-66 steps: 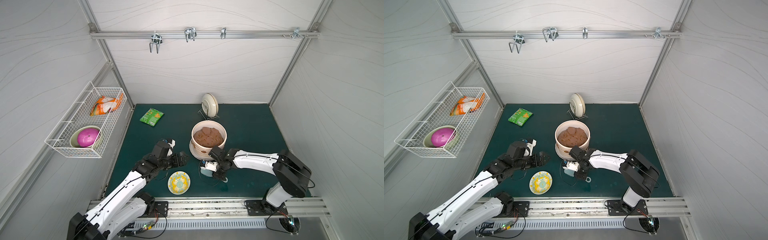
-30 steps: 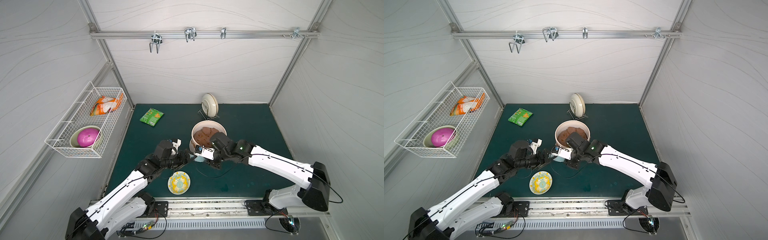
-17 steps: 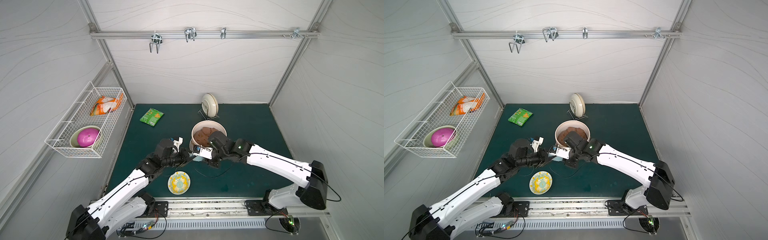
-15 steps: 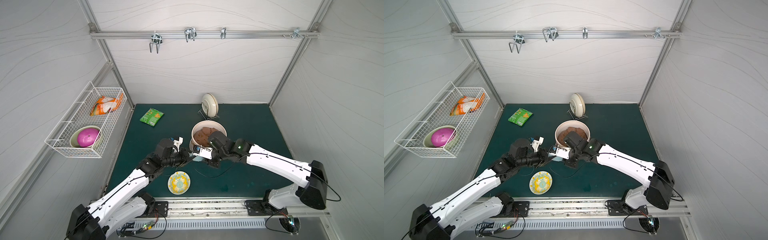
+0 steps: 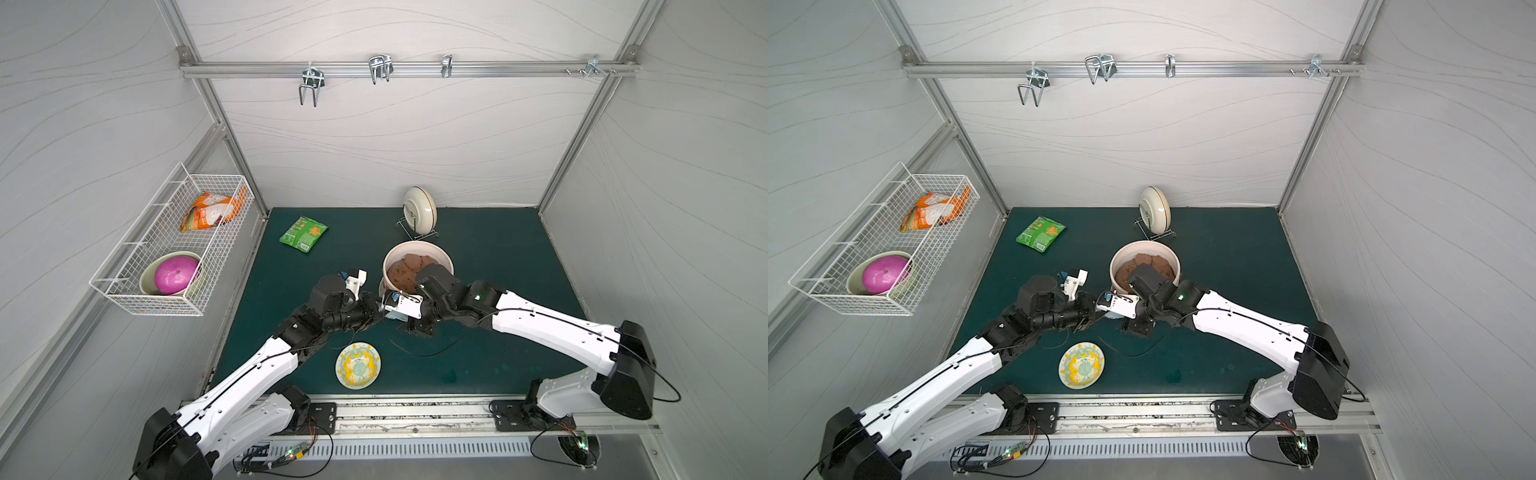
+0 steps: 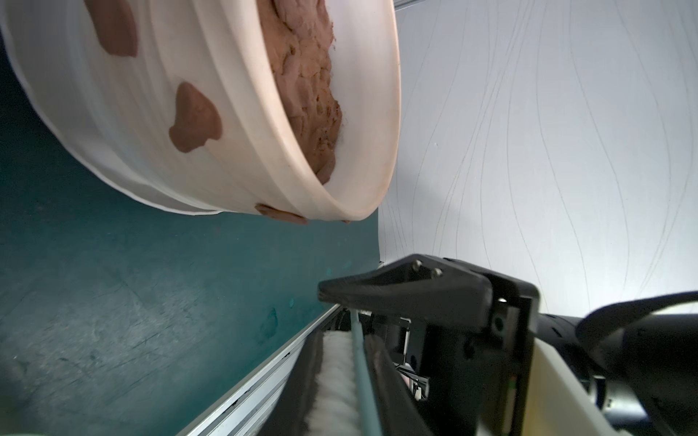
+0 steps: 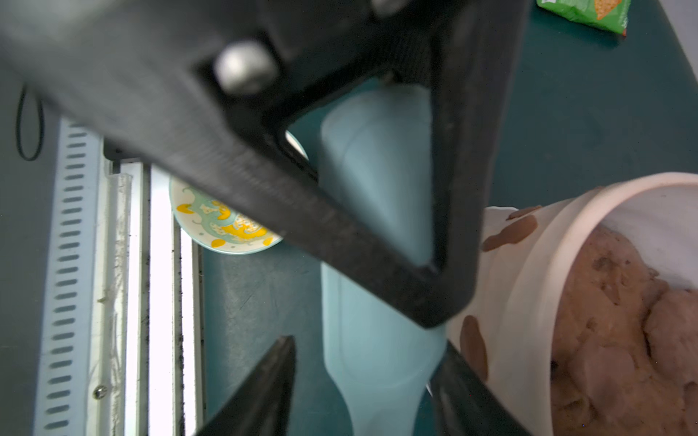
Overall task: Scrub the dried mud off the ceramic pot
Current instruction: Pick up the brush from the center of the board.
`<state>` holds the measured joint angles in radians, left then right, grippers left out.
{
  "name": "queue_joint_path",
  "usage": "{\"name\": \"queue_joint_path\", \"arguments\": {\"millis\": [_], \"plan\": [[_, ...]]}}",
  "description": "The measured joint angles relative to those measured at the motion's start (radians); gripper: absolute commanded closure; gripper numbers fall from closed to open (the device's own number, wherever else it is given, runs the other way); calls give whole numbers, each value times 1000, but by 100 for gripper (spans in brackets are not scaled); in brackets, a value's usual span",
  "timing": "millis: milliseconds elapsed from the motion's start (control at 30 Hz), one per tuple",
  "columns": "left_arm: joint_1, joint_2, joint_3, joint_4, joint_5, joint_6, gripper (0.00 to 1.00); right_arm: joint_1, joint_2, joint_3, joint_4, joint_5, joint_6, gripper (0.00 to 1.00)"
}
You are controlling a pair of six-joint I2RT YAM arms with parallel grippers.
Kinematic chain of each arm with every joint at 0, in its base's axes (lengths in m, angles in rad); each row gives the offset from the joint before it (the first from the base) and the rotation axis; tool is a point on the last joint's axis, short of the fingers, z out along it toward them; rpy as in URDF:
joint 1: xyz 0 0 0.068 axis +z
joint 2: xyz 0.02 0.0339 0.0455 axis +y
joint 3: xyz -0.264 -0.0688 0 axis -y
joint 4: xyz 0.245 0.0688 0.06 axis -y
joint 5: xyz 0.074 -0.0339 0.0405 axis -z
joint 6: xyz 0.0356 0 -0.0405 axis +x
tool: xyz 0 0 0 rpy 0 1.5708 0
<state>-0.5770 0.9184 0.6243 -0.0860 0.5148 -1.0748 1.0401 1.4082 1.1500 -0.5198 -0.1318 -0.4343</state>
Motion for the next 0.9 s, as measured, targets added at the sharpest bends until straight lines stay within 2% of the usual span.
{"name": "queue_joint_path", "arguments": {"millis": [167, 267, 367, 433, 567, 700, 833, 900], "plan": [[14, 0, 0, 10, 4, 29, 77, -42, -73, -74, 64, -53, 42, 9], [59, -2, 0, 17, 17, 35, 76, -91, -158, -121, 115, -96, 93, 2], [114, -14, 0, 35, 31, 34, 75, -151, -238, -162, 188, -138, 195, 1], [136, -30, 1, 59, 38, 35, 73, -193, -276, -185, 239, -147, 315, 1], [141, -53, 17, 100, 60, 48, 72, -262, -319, -219, 311, -107, 646, 1], [141, -63, 21, 166, 76, 45, 71, -276, -325, -220, 297, -69, 937, 1], [141, -63, 21, 216, 87, 31, 72, -276, -334, -270, 357, -127, 1146, 1], [141, -58, 23, 240, 98, 19, 73, -276, -335, -306, 391, -162, 1209, 3]]}}
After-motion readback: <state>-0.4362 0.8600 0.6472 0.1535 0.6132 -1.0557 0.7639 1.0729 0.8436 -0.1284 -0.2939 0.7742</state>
